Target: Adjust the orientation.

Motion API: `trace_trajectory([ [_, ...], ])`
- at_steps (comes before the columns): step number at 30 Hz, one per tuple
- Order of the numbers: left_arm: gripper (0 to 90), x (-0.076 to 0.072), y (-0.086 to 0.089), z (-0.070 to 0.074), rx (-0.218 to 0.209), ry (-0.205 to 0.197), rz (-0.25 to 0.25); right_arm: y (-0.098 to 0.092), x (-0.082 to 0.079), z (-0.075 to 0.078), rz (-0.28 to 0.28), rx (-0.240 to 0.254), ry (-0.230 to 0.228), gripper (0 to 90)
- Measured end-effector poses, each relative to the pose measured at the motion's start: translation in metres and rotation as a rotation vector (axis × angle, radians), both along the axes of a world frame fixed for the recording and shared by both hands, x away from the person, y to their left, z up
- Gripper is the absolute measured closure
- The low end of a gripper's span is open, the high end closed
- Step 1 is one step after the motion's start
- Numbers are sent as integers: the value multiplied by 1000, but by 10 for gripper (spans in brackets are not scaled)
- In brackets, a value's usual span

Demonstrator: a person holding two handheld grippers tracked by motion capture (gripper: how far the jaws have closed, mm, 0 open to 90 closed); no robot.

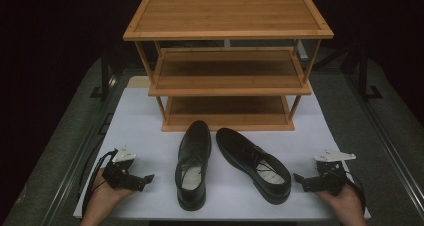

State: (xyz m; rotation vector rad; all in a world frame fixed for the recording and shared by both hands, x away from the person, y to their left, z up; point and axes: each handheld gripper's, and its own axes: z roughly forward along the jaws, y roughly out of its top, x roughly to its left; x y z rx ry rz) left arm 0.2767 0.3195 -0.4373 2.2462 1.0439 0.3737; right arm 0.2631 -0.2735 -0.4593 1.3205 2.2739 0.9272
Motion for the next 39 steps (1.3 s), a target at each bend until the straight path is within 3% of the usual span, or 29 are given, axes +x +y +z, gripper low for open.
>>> trace_trajectory([
  [5,0,-11,3,-9,19,-15,-9,0,0,0,0,0,1,0],
  [8,0,-17,6,-14,-18,-68,-2,0,0,0,0,-1,0,0],
  [15,0,-16,7,-14,-22,-63,0,0,0,1,0,0,0,9],
  [17,0,-16,7,-14,-22,-63,0,-1,-2,2,-9,8,-15,113],
  [18,0,-16,7,-14,-21,-61,-1,-1,-2,2,-9,8,-15,113],
  [19,0,-16,7,-14,-22,-62,-1,-5,-5,5,-11,18,-32,328],
  [20,0,-16,7,-14,-22,-62,-1,-6,-6,7,-9,17,-31,422],
  [21,0,-16,7,-14,-22,-61,-1,-6,-6,7,-9,17,-31,422],
  [22,0,-16,7,-14,-22,-60,-1,-7,-8,8,-6,19,-28,499],
  [23,0,-16,7,-14,-21,-59,-1,-7,-9,10,15,19,-26,684],
  [25,0,-16,7,-14,-21,-60,0,-6,-10,13,29,38,-24,798],
  [26,0,-16,7,-14,-21,-59,0,-6,-10,13,29,38,-24,798],
  [27,0,-16,7,-14,-21,-59,-1,-4,-12,15,44,57,-28,895],
  [31,0,-16,7,-14,-22,-59,0,2,-11,18,67,93,-21,898],
  [39,0,-16,7,-14,-22,-59,-1,29,6,25,190,128,-4,898],
])
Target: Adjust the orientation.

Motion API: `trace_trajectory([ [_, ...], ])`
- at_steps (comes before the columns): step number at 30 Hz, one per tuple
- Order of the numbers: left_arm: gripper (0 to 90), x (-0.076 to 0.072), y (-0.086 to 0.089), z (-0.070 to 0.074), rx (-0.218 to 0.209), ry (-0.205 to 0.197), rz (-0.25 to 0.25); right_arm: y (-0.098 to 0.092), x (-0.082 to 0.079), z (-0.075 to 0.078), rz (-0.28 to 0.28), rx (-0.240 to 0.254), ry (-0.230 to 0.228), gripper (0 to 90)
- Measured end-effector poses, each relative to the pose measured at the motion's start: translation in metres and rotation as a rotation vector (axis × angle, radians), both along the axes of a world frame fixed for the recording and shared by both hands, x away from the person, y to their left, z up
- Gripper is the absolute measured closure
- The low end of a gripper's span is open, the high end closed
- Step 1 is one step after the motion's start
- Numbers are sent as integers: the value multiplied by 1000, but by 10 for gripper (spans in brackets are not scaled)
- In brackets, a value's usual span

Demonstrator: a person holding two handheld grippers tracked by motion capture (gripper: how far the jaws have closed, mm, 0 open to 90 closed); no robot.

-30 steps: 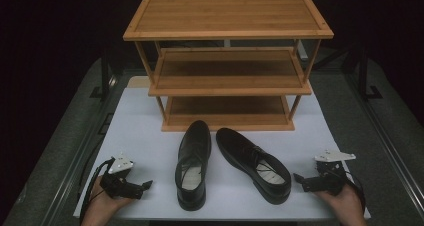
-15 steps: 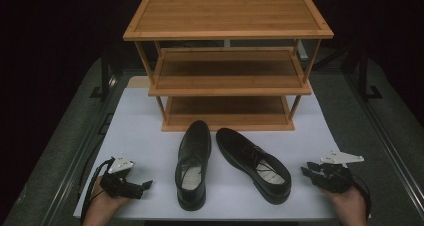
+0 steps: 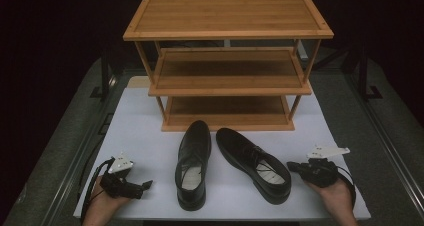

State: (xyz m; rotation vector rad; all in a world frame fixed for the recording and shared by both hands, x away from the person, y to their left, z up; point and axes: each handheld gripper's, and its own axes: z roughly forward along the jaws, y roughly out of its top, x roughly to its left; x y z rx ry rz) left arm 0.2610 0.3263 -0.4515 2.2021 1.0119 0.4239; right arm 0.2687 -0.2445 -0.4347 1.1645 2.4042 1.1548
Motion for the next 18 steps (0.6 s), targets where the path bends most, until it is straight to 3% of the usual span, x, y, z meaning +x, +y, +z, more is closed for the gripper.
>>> trace_trajectory([
  [6,0,0,0,0,-1,1,0,15,12,-4,40,-14,16,898],
  [11,0,0,0,0,0,2,-1,23,10,-8,84,-6,37,898],
  [18,0,0,0,0,-1,3,-1,23,9,-9,91,5,45,898],
])
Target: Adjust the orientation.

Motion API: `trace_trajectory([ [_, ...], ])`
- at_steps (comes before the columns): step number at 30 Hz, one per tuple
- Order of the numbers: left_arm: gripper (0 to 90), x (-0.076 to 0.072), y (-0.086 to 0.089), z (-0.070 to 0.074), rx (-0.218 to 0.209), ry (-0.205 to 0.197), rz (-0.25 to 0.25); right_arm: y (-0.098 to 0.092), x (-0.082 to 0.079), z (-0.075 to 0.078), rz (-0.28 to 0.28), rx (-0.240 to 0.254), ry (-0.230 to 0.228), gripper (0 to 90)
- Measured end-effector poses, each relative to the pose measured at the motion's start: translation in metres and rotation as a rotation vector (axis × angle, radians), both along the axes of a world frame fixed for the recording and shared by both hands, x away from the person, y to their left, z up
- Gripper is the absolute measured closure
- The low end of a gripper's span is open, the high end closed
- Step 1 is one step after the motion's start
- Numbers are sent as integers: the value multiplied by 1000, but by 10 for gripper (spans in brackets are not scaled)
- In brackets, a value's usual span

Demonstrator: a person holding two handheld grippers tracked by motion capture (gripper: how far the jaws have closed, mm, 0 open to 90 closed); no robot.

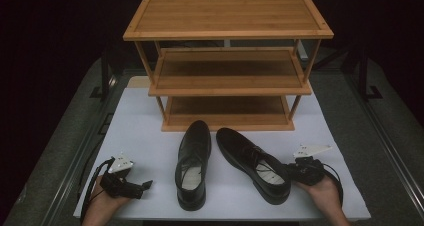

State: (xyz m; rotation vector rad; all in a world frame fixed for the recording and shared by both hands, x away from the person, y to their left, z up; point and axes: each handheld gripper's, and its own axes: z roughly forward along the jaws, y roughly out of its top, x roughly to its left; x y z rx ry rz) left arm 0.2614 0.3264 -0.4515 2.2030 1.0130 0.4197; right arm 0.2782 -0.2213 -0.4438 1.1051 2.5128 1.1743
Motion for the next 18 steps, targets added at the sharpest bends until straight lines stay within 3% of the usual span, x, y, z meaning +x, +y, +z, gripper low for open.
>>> trace_trajectory([
  [18,0,0,0,0,-1,0,0,14,-14,-1,72,23,17,898],
])
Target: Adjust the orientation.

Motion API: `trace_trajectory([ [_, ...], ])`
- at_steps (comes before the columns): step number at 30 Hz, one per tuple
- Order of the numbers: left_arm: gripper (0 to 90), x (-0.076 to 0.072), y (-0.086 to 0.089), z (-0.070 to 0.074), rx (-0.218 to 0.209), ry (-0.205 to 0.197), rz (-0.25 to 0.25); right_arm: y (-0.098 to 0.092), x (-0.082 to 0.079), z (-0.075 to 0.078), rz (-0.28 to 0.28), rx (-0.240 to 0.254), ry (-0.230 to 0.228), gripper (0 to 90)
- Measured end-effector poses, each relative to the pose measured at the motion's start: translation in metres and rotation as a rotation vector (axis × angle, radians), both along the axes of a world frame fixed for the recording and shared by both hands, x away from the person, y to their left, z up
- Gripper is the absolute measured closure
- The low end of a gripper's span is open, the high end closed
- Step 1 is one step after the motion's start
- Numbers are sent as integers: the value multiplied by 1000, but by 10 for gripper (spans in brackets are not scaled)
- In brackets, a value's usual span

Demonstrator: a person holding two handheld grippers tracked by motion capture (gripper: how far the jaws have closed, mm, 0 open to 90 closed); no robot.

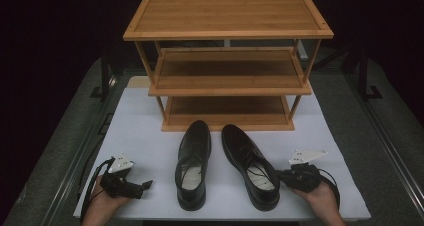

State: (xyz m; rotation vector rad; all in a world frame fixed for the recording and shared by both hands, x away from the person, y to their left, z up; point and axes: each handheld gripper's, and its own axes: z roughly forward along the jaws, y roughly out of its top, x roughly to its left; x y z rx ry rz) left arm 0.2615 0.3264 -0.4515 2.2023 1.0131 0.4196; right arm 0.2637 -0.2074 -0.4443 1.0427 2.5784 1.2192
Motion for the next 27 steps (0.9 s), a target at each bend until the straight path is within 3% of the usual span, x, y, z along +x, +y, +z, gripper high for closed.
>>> trace_trajectory([
  [18,0,0,0,0,1,0,-1,25,-13,1,120,-5,5,898],
  [22,0,0,0,0,0,0,0,25,-12,2,131,-3,-1,897],
  [27,0,0,0,0,1,0,-1,18,-3,4,84,-11,-15,898],
])
